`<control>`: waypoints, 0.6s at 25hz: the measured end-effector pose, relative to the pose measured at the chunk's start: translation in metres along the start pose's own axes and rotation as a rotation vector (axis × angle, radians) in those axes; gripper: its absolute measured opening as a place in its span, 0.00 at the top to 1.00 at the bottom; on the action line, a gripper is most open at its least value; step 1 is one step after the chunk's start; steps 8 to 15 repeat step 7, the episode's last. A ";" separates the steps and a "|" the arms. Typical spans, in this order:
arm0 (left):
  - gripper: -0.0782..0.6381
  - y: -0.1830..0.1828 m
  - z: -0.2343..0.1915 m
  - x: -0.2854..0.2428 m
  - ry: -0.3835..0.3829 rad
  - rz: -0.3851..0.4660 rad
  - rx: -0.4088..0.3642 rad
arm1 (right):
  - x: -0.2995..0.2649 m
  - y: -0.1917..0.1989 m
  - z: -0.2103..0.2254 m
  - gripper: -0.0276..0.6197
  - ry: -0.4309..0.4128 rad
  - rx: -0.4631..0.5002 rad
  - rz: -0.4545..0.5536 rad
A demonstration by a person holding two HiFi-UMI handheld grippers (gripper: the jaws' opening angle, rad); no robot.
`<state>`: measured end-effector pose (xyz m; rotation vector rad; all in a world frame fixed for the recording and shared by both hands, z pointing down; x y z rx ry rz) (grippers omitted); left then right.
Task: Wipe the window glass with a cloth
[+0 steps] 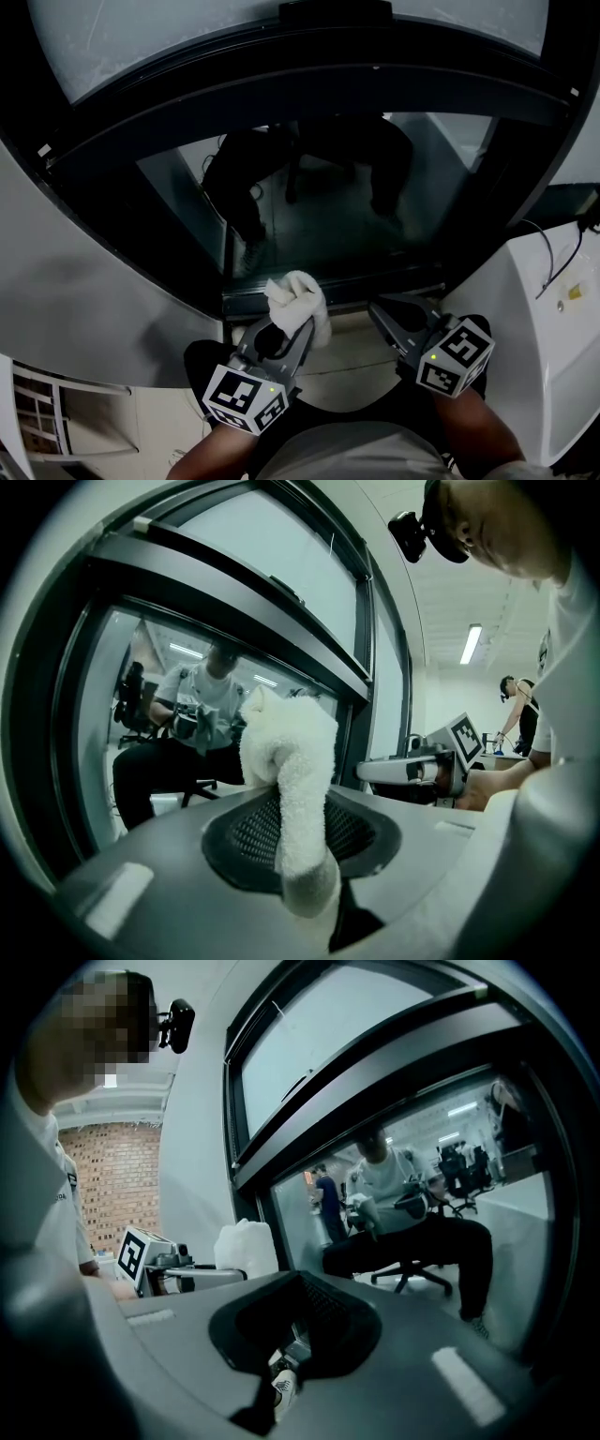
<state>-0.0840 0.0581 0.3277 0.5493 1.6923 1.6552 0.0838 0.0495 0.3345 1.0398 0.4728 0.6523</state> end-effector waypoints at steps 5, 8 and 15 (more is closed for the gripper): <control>0.72 -0.003 0.001 0.002 0.005 0.008 -0.005 | 0.000 0.002 -0.002 0.96 -0.001 0.006 -0.012; 0.72 -0.004 0.001 0.002 0.007 0.010 -0.007 | -0.001 0.001 -0.001 0.96 0.004 0.009 -0.012; 0.72 -0.004 0.001 0.002 0.007 0.010 -0.007 | -0.001 0.001 -0.001 0.96 0.004 0.009 -0.012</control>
Point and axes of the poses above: the fingertips, and each gripper's own axes: x backward along the fingers, z to its right, y out of its underside, the point moved 5 cm from there along x, backward along the fingers, and after that the axes turned 10 degrees about -x, right-handed, at the moved point
